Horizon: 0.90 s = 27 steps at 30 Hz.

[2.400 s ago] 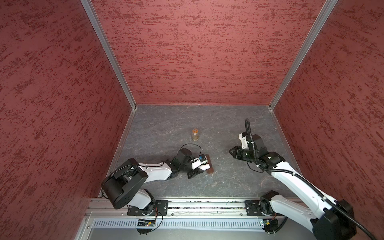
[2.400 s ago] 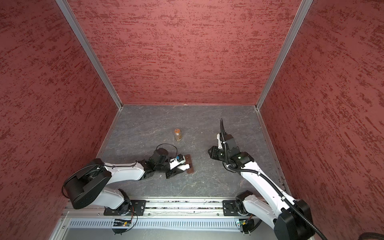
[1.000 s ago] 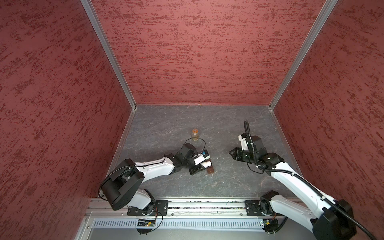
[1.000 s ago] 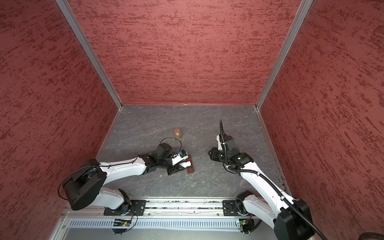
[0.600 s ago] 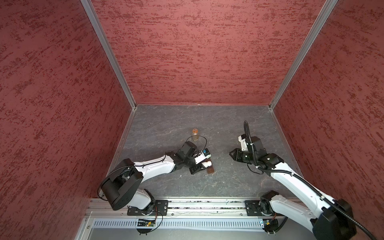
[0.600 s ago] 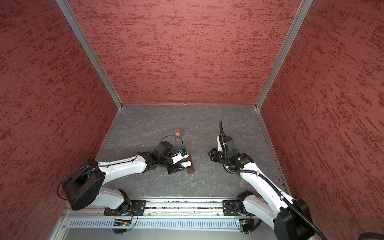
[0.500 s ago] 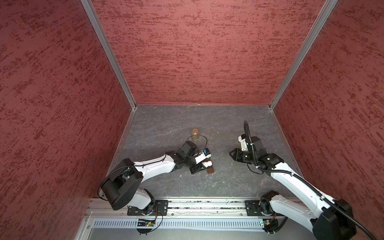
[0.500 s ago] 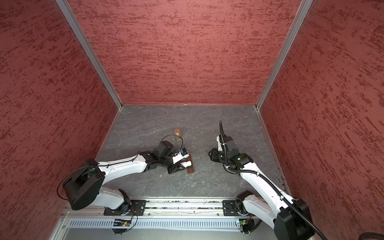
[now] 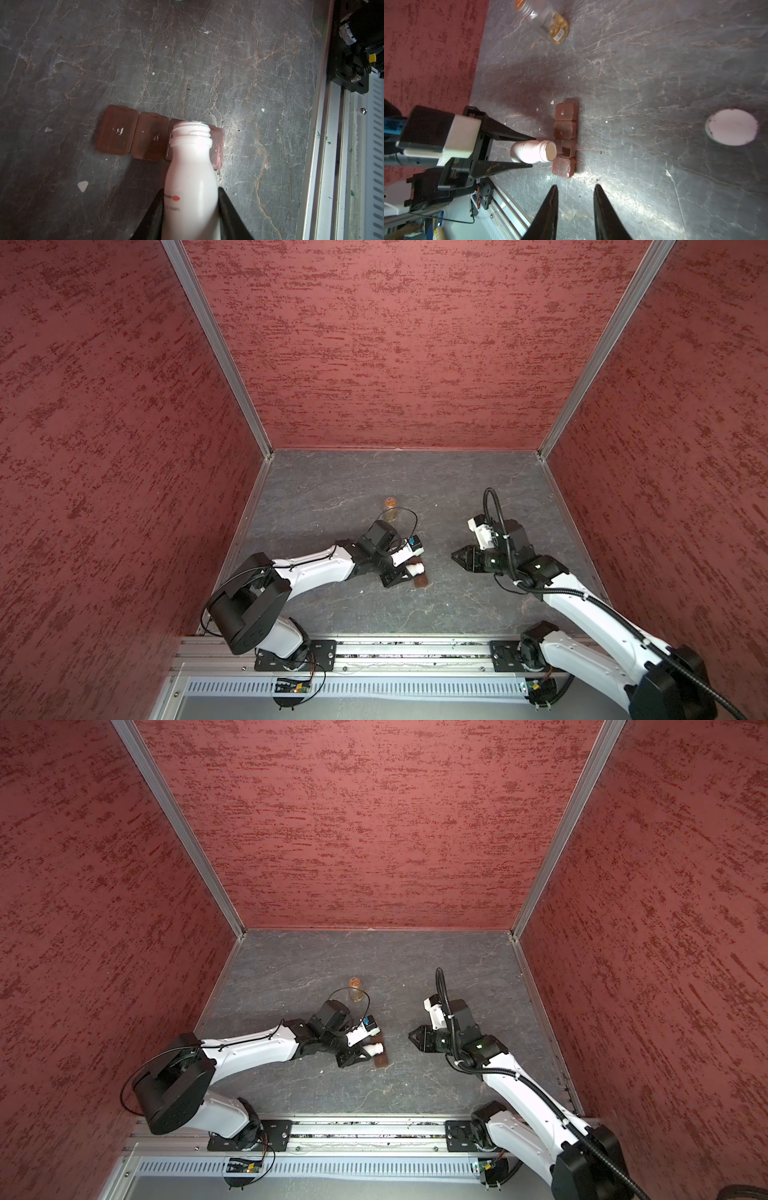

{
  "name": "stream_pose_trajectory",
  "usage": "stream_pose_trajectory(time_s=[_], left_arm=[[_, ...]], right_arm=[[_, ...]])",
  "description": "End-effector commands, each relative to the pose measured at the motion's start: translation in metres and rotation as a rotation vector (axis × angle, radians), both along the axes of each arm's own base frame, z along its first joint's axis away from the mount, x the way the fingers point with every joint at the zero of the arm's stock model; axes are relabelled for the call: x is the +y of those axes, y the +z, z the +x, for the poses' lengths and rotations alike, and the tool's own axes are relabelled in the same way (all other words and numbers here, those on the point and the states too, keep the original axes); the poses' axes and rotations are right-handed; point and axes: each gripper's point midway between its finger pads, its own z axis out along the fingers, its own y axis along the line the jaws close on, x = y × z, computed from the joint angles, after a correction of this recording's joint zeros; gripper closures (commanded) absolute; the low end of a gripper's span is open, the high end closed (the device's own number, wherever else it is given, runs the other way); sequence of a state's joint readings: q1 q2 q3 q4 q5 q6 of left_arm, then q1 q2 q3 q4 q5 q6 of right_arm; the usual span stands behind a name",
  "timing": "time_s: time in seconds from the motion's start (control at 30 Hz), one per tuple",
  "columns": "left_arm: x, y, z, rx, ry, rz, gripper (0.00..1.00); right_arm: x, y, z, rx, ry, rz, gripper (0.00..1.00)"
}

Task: Sort the pills into containers
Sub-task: 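Pour white pills from the bottle into one pill box compartment with the left gripper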

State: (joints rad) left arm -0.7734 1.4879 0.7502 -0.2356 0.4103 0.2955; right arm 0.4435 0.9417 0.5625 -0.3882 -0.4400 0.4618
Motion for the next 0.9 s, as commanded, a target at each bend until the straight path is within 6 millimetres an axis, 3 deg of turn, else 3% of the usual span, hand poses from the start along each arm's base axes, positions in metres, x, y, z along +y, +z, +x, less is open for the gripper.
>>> stream_pose_trajectory(time_s=[0.0, 0.87], left_arm=[[-0.003, 0.001, 0.003, 0.014, 0.010, 0.005, 1.00], [0.002, -0.003, 0.007, 0.100, 0.061, 0.098, 1.00]], right_arm=[[0.009, 0.012, -0.006, -0.068, 0.080, 0.044, 0.70], [0.042, -0.003, -0.033, -0.111, 0.240, 0.158, 0.76]])
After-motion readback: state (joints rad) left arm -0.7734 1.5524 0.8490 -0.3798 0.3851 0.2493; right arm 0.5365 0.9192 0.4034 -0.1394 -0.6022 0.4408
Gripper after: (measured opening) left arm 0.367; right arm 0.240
